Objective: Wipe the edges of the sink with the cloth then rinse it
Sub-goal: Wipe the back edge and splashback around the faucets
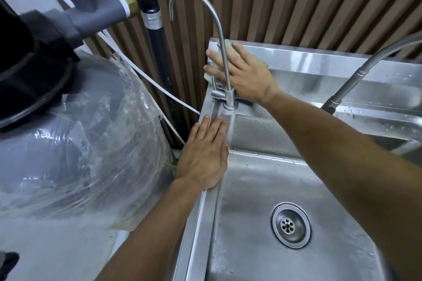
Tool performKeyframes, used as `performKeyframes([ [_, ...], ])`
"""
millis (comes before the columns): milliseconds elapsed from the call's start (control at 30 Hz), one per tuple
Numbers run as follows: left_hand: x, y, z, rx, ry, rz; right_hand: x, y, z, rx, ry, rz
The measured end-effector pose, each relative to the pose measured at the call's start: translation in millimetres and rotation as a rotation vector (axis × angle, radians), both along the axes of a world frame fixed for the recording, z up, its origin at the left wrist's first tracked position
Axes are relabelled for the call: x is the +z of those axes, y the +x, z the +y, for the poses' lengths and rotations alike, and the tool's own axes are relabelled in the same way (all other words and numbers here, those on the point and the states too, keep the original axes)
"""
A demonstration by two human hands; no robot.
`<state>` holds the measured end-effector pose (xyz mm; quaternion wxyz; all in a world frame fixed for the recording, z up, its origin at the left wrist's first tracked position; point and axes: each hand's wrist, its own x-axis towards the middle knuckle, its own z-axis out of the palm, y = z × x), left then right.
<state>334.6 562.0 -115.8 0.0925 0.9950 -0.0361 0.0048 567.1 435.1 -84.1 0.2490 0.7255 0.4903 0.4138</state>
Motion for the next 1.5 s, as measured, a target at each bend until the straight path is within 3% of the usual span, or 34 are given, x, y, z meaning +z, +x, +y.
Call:
performKeyframes([
  [133,2,0,1,0.008,-0.019,0.010,4,5,-7,0.017,-0.090,0.011],
  [200,2,0,0,0.005,-0.019,0.014,6,6,-23,0.007,-0.013,0.057],
  [267,2,0,0,0.000,-0.023,0.013,-4,-5,-36,-0.110,0.323,0.122],
  [367,1,1,1,0.006,-0.030,-0.002,-32,-41,-36,-0.449,0.881,0.325],
  [467,0,3,1,0.003,-0.060,0.009,-33,-51,-18,-0.583,1.144,0.401],
  [533,0,4,1,0.008,-0.059,0.014,-33,-46,-3,-0.475,0.953,0.361],
  [600,0,4,1,0.009,-0.050,0.001,-36,-37,0,-0.275,0.535,0.297],
  [667,-1,4,1,0.002,-0.049,0.002,-30,-29,-12,-0.220,0.456,0.275],
  [733,0,3,1,-0.002,-0.046,0.008,-28,-36,-26,-0.327,0.755,0.320],
  [833,-2,4,2,-0.011,-0.039,0.010,-26,-53,-35,-0.554,1.393,0.457],
  [933,-3,4,2,-0.014,-0.031,0.016,5,-47,-23,-0.579,1.956,0.485],
  [967,-3,4,2,-0.016,-0.032,0.016,16,-45,-11,-0.594,2.033,0.490],
  [1033,-2,4,2,-0.021,-0.032,0.019,19,-47,21,-0.669,1.827,0.499],
  [1133,0,3,2,-0.016,-0.040,0.030,-5,-65,31,-0.624,1.095,0.534],
  [1200,0,4,3,-0.010,-0.041,0.029,-6,-61,-8,-0.502,0.811,0.526],
  [1233,0,4,3,-0.006,-0.046,0.029,-4,-59,-27,-0.460,0.795,0.532],
  [1367,-1,3,2,-0.006,-0.078,0.029,5,-81,-45,-0.346,1.154,0.792],
  [1433,-1,4,2,-0.004,-0.079,0.025,-6,-105,-25,-0.361,1.069,0.921],
  [1500,-2,4,2,-0.003,-0.082,0.019,-25,-119,-11,-0.513,0.842,0.965],
])
